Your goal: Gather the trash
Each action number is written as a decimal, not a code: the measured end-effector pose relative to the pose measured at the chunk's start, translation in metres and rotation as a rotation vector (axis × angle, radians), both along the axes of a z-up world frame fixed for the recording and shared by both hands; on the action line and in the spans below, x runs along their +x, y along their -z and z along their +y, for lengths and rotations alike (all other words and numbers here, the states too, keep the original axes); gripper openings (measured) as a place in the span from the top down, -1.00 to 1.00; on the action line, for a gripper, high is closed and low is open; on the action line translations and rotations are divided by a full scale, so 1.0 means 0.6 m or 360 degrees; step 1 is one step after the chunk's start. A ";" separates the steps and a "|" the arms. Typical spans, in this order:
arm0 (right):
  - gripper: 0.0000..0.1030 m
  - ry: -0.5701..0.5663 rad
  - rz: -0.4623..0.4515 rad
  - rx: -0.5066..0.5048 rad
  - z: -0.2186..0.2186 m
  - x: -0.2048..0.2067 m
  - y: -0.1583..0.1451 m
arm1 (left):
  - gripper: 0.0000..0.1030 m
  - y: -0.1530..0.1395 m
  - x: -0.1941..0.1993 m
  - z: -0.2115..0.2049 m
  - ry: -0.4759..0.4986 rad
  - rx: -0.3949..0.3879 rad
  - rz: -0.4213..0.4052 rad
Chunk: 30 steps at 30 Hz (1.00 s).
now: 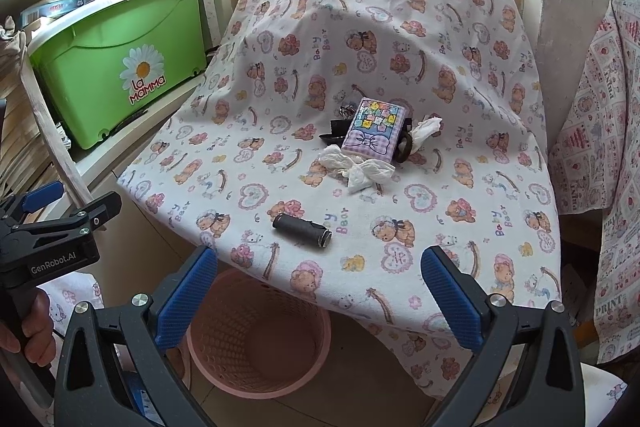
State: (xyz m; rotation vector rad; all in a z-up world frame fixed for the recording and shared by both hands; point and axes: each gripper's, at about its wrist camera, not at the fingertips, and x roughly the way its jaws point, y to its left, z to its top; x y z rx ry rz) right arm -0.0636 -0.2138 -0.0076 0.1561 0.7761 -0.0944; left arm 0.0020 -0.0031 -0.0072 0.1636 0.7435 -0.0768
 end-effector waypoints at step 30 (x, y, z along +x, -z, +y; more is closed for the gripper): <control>-0.99 -0.0002 0.0004 -0.0014 0.003 0.002 0.003 | -0.97 0.007 -0.002 0.001 -0.0016 -0.0002 0.0007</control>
